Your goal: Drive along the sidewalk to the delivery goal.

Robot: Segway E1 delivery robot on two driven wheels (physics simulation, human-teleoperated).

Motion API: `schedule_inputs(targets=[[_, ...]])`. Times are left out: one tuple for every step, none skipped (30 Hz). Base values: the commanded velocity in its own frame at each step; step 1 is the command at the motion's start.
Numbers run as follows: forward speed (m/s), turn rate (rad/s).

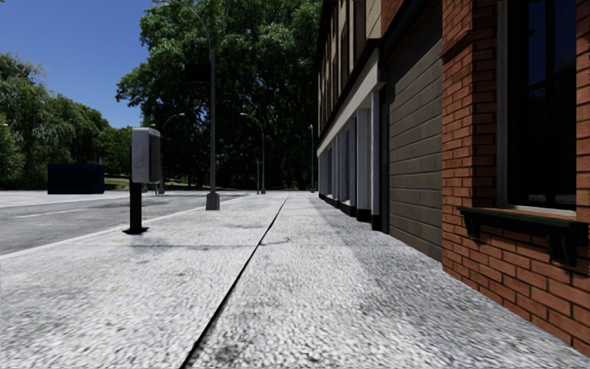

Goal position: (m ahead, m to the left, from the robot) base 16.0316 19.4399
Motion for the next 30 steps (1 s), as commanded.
schedule_inputs(targets=[[2.0, 0.0], [2.0, 0.0], [2.0, 0.0], [2.0, 0.0], [2.0, 0.0], [2.0, 0.0], [2.0, 0.0], [2.0, 0.0], [2.0, 0.0], [2.0, 0.0], [2.0, 0.0], [2.0, 0.0], [2.0, 0.0], [2.0, 0.0], [2.0, 0.0], [2.0, 0.0], [2.0, 0.0], [2.0, 0.0], [2.0, 0.0], [2.0, 0.0], [2.0, 0.0], [2.0, 0.0], [2.0, 0.0], [2.0, 0.0], [2.0, 0.0], [2.0, 0.0], [2.0, 0.0], [2.0, 0.0], [2.0, 0.0], [2.0, 0.0]])
